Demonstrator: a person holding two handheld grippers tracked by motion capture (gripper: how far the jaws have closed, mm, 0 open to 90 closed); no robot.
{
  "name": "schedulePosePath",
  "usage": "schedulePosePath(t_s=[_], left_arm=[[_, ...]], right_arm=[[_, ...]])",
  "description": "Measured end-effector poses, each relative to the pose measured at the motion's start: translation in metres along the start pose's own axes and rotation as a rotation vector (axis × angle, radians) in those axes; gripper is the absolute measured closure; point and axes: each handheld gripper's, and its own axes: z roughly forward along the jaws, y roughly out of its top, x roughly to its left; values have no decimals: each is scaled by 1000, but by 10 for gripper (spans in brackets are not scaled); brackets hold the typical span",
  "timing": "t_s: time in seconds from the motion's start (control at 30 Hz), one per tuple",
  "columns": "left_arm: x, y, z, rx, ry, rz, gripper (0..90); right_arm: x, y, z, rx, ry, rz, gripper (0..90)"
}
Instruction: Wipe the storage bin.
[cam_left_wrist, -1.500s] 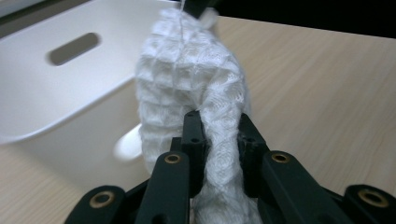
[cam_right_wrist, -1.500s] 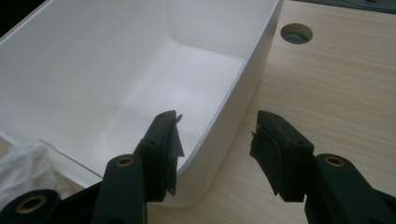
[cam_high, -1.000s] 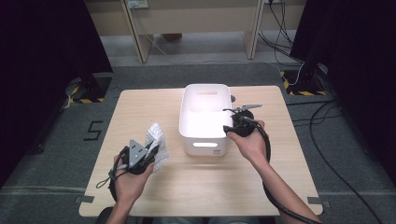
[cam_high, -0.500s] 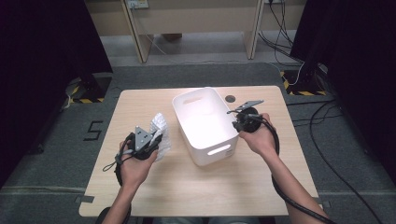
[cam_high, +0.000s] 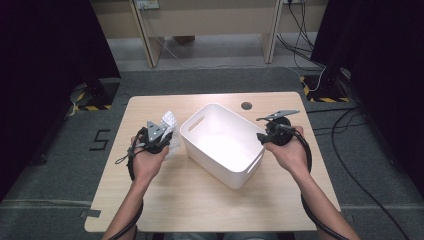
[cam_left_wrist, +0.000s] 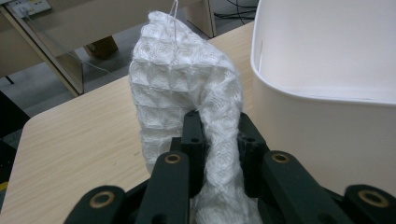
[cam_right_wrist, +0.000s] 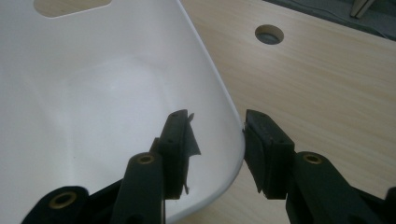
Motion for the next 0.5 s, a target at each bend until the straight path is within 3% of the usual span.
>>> schedulePosePath(t_s=[0.2,0.3,0.5], left_arm=[[-9,-3,8,9,-40,31,775],[-11,-4,10,3,-44,35,775],[-8,-5,12,15,-56,33,775]], right_arm=[[-2,-5,5,54,-12,32,702],[-2,-5,7,52,-13,33,724],[-8,-5,-14,-28,-20,66,682]])
